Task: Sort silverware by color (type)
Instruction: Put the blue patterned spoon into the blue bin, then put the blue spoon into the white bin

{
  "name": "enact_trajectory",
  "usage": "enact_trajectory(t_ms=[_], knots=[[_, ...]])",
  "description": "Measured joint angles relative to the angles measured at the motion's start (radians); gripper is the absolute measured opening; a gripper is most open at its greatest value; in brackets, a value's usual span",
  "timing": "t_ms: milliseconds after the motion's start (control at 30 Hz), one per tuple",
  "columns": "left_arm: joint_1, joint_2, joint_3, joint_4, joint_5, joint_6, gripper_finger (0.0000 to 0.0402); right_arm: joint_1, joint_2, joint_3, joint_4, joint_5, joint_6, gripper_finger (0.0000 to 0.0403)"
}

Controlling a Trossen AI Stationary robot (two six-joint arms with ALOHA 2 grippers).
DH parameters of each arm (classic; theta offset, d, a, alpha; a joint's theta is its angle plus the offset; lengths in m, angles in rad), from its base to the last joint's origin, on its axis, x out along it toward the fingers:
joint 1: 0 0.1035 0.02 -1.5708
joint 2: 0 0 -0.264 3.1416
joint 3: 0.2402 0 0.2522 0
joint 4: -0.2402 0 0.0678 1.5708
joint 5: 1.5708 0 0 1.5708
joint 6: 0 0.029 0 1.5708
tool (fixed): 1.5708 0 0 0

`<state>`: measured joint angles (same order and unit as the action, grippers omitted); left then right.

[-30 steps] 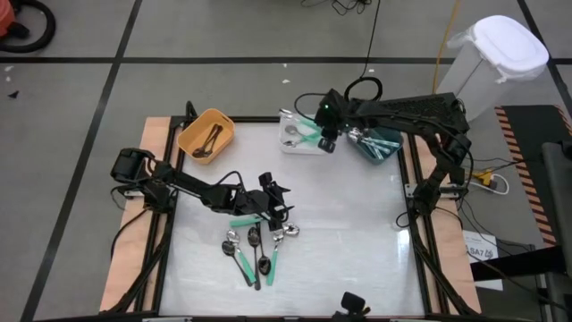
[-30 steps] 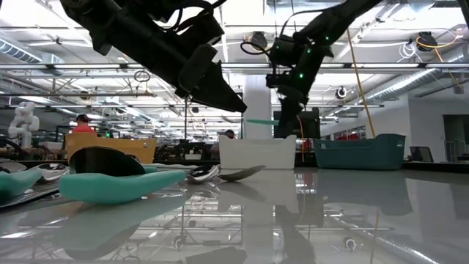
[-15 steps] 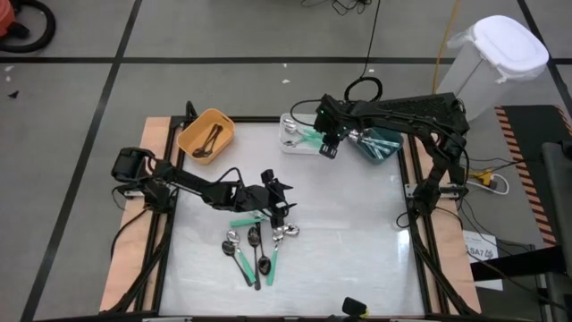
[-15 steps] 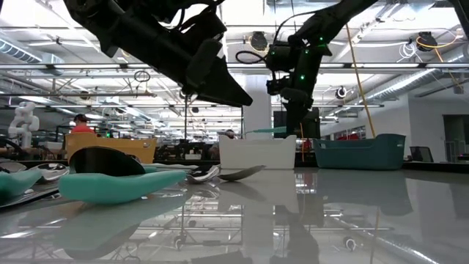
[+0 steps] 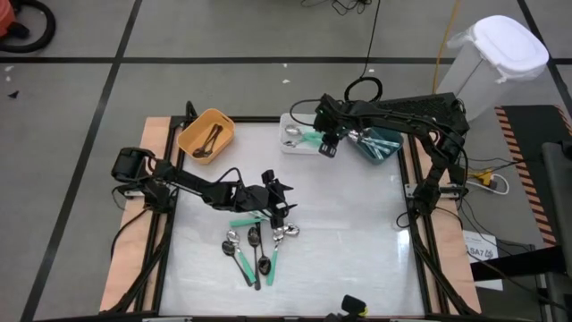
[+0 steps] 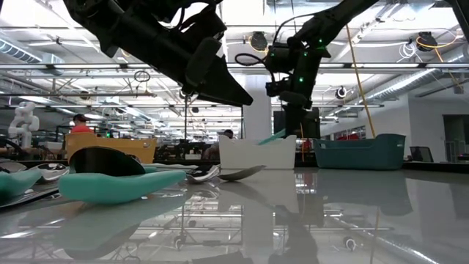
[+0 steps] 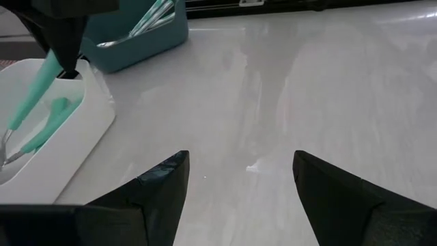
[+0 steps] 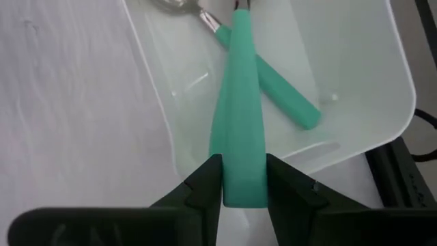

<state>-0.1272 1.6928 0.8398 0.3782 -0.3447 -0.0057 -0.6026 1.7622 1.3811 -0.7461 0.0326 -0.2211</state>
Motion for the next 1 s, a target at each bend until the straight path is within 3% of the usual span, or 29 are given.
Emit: enact_trajectory(t_ms=[433, 867, 1000], knots=[[0.000, 0.000, 0.000, 0.000, 0.007, -0.002, 0.0262, 0.000, 0.000, 0.000, 0.043, 0.000, 0.000, 0.0101], [0.000, 0.000, 0.000, -0.011, 0.007, -0.002, 0.0262, 0.010, -0.023, 0.000, 0.078, 0.044, 0.008, 0.0216], [-0.002, 0.000, 0.000, -0.034, 0.007, -0.007, 0.0262, 0.047, -0.077, 0.000, 0.046, -0.038, 0.026, 0.0223]])
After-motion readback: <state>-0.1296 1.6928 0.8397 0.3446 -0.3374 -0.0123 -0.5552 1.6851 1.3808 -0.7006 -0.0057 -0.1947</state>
